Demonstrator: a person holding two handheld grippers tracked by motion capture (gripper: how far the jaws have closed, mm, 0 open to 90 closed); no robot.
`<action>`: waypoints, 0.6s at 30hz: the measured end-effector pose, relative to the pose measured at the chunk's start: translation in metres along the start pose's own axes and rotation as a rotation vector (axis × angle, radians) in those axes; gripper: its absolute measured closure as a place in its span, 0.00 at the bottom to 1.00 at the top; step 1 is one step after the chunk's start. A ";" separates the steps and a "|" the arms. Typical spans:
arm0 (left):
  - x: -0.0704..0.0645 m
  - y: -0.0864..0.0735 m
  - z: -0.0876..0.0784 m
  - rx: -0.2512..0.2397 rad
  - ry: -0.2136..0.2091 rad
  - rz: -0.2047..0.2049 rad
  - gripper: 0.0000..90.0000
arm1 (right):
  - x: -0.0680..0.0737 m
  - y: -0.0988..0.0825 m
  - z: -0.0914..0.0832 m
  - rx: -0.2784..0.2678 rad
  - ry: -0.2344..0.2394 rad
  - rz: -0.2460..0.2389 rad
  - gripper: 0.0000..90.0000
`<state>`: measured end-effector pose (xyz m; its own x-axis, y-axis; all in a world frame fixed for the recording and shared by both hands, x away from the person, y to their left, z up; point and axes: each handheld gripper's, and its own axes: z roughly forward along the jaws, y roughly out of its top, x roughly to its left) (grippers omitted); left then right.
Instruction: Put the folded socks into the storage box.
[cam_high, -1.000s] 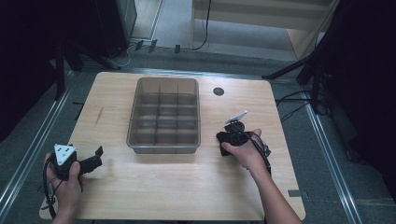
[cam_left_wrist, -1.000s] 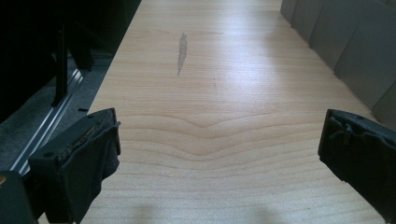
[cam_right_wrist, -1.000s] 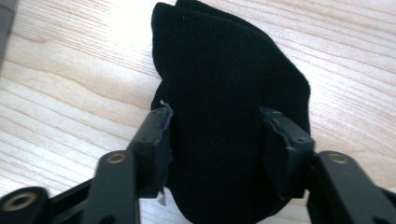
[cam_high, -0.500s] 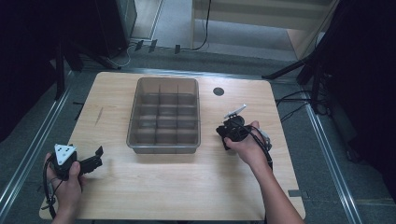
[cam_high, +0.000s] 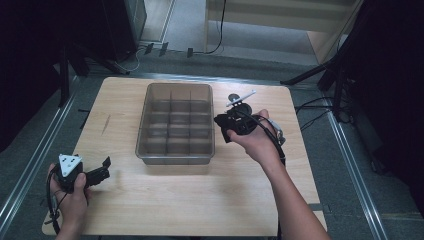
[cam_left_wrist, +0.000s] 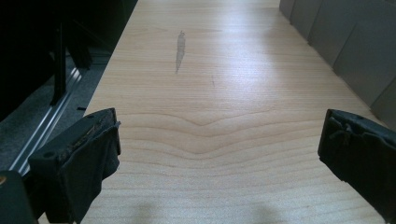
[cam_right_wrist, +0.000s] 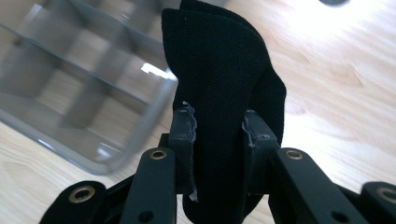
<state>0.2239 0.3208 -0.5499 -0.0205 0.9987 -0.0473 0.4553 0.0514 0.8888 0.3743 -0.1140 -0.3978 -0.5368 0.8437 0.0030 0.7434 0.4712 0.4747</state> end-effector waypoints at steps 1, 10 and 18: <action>0.000 0.000 0.000 0.000 0.000 -0.001 0.00 | 0.004 0.003 -0.001 -0.006 0.005 -0.013 0.78; 0.001 0.000 0.000 0.003 -0.004 -0.007 0.00 | 0.038 0.024 0.001 -0.015 0.084 -0.133 0.78; 0.001 0.000 0.000 0.001 -0.005 -0.009 0.00 | 0.054 0.029 0.012 0.006 0.150 -0.241 0.78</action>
<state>0.2243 0.3217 -0.5500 -0.0196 0.9982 -0.0574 0.4557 0.0600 0.8881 0.3719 -0.0514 -0.3945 -0.7511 0.6599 0.0208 0.5892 0.6557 0.4721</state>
